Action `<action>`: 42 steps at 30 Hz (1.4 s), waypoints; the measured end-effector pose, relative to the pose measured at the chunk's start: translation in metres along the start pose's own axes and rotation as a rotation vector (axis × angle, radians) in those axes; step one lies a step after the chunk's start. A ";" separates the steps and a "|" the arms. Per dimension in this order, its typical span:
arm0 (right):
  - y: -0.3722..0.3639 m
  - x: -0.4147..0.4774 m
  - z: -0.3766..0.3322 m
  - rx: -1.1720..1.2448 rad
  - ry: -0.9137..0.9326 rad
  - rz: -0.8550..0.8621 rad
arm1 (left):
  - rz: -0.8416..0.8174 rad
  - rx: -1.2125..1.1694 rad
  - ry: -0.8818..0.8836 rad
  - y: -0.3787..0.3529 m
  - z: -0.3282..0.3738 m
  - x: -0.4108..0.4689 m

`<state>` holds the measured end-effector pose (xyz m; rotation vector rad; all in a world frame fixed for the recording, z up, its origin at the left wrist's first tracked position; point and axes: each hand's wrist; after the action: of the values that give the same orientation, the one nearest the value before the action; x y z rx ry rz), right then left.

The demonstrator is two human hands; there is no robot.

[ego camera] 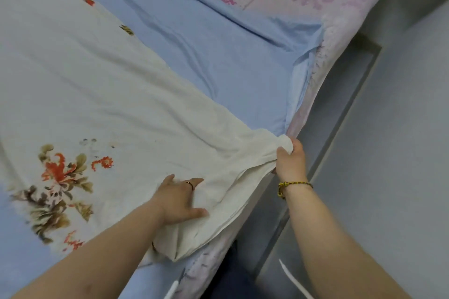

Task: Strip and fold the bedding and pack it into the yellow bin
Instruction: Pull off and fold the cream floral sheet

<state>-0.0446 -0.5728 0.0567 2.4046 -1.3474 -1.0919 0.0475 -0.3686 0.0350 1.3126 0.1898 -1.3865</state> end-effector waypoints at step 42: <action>-0.009 -0.072 -0.175 0.143 0.165 -0.177 | 1.512 -1.764 0.126 0.030 -0.147 -0.267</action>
<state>0.0561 -0.5438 0.2150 2.6944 -1.2168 -0.8365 0.0779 -0.1121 0.2005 -0.2026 0.2794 0.3891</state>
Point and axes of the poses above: each hand's wrist, its own x-axis towards the middle knuckle, its own y-axis out of the back of the hand, z = x × y, and after that the axes turned 12 degrees about -x, right-handed
